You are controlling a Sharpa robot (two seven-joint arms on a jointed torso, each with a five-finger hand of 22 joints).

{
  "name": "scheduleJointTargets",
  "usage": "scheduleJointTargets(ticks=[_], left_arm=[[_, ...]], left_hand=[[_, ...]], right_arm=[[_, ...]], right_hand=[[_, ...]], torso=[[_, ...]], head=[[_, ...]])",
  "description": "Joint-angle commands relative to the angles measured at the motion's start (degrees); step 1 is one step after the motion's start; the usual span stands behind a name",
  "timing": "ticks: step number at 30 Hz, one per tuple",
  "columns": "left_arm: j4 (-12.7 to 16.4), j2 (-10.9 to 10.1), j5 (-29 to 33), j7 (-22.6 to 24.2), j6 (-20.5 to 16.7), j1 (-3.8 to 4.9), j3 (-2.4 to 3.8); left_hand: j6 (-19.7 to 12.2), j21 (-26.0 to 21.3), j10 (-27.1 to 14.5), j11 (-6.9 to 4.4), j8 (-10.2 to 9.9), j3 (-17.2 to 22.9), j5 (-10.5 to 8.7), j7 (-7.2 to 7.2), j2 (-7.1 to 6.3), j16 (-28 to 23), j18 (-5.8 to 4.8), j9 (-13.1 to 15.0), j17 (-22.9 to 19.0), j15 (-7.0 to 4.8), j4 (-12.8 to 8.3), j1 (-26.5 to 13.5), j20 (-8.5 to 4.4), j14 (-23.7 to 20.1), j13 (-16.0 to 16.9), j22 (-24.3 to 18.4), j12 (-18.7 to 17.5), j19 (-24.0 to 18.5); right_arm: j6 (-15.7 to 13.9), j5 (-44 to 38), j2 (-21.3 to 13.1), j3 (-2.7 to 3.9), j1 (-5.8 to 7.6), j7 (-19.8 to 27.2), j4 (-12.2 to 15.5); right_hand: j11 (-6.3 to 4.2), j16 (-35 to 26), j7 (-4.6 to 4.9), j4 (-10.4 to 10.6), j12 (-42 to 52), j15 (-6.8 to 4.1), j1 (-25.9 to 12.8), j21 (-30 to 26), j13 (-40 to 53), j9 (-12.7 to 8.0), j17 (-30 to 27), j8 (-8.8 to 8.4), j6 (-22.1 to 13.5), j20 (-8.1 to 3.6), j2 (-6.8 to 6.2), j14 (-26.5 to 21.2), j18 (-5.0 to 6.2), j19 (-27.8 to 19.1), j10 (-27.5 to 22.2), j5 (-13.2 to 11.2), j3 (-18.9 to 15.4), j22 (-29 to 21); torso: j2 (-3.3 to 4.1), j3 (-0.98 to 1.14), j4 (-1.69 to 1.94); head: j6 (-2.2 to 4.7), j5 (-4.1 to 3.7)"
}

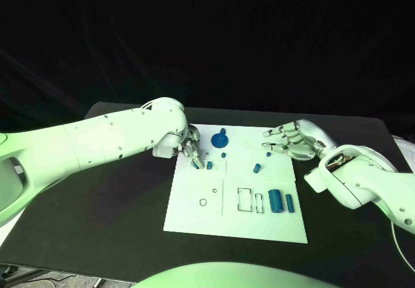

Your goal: Assemble the parts on the task board

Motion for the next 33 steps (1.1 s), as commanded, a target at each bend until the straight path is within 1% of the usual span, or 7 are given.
scheduleJointTargets(ticks=[1,8,15,20,25,30,33], left_arm=[[-0.94,0.42,-1.24,-1.06,1.72,-0.92,-0.86],[-1.63,0.88,-0.9,-1.32,2.84,-0.92,-1.07],[-2.04,1.11,-0.5,-1.57,4.03,-0.92,-1.14],[-2.12,1.16,-0.28,-1.6,4.26,-0.92,-1.15],[-2.17,1.15,-0.21,-1.6,4.48,-0.92,-1.16],[-2.18,1.06,-0.18,-1.62,4.83,-0.92,-1.16],[-2.15,0.96,-0.18,-1.63,5.16,-0.92,-1.15]], left_hand=[[0.2,-0.38,-0.2,0.39,-0.45,-0.99,-0.25,0.02,0.18,0.18,-0.26,-0.04,15.07,0.45,0.19,-0.57,0.18,6.03,0.09,4.13,0.1,-0.24],[0.54,-0.5,-0.26,0.56,-0.94,-4.12,-0.26,0.2,-0.53,0.18,-0.24,-0.39,15.07,0.55,1.55,-2.64,0.27,6.03,0.13,4.09,0.13,-0.26],[0.81,-0.7,-0.44,0.64,-1.54,-7.05,-0.26,0.31,-0.34,0.18,-0.19,-0.77,15.07,0.6,2.92,-4.18,0.35,6.03,0.01,4.0,0.0,-0.32],[1.0,-0.81,-0.51,0.69,-1.85,-8.47,-0.24,0.37,0.32,0.18,-0.17,-0.96,15.07,0.64,3.77,-4.9,0.4,6.03,-0.01,3.96,-0.03,-0.34],[1.14,-0.84,-0.52,0.73,-2.09,-9.13,-0.23,0.4,1.48,0.18,-0.17,-1.1,15.07,0.67,4.66,-5.6,0.44,6.03,0.02,3.98,0.01,-0.32],[1.22,-0.88,-0.52,0.71,-2.17,-9.19,-0.21,0.36,2.04,0.18,-0.16,-1.15,15.07,0.67,4.93,-5.75,0.46,6.03,0.03,3.97,0.02,-0.32],[1.38,-0.87,-0.52,0.64,-2.12,-9.06,-0.2,0.23,2.3,0.18,-0.16,-1.13,15.07,0.65,4.84,-5.54,0.46,6.03,0.04,3.99,0.03,-0.3]], right_arm=[[0.76,-0.21,0.04,0.0,-0.04,0.15,0.17],[0.76,-0.21,0.02,0.0,-0.04,0.15,0.22],[1.0,-0.21,-0.05,-0.01,-0.04,0.06,0.26],[1.08,-0.21,-0.06,-0.01,-0.04,0.04,0.29],[1.1,-0.21,-0.08,-0.01,-0.04,0.02,0.3],[1.11,-0.21,-0.09,-0.02,-0.04,0.03,0.3],[1.12,-0.21,-0.1,-0.02,-0.04,0.03,0.3]], right_hand=[[-0.32,-0.29,0.03,0.04,0.03,-0.2,0.07,-0.35,0.05,0.05,5.45,0.19,0.43,0.0,0.55,3.85,-0.13,-0.27,-0.19,0.37,-0.44,-0.08],[-0.32,-0.29,0.03,0.04,0.03,-0.2,0.07,-0.35,0.05,0.05,5.45,0.19,0.43,0.0,0.55,3.85,-0.13,-0.27,-0.19,0.37,-0.44,-0.08],[-0.32,-0.29,0.03,0.04,0.03,-0.2,0.07,-0.35,0.05,0.05,5.45,0.19,0.43,0.0,0.55,3.85,-0.13,-0.27,-0.19,0.37,-0.44,-0.08],[-0.32,-0.29,0.03,0.04,0.03,-0.2,0.07,-0.35,0.05,0.05,5.45,0.19,0.43,0.0,0.55,3.85,-0.13,-0.27,-0.19,0.37,-0.44,-0.08],[-0.32,-0.29,0.03,0.04,0.03,-0.2,0.07,-0.35,0.05,0.05,5.45,0.19,0.43,0.0,0.55,3.85,-0.13,-0.27,-0.19,0.37,-0.44,-0.08],[-0.32,-0.29,0.03,0.04,0.03,-0.2,0.07,-0.35,0.05,0.05,5.45,0.19,0.43,0.0,0.55,3.85,-0.13,-0.27,-0.19,0.37,-0.44,-0.08],[-0.32,-0.29,0.03,0.04,0.03,-0.2,0.07,-0.35,0.05,0.05,5.45,0.19,0.43,0.0,0.55,3.85,-0.13,-0.27,-0.19,0.37,-0.44,-0.08]], torso=[[0.0,0.03,0.01],[0.0,0.02,-0.04],[0.01,0.03,-0.01],[-0.02,0.02,-0.01],[0.0,-0.01,-0.01],[0.02,-0.03,-0.02],[0.02,0.01,-0.01]], head=[[-0.04,0.05],[-0.03,0.04],[-0.06,-0.02],[-0.07,-0.03],[-0.08,-0.04],[-0.11,-0.08],[-0.14,-0.1]])
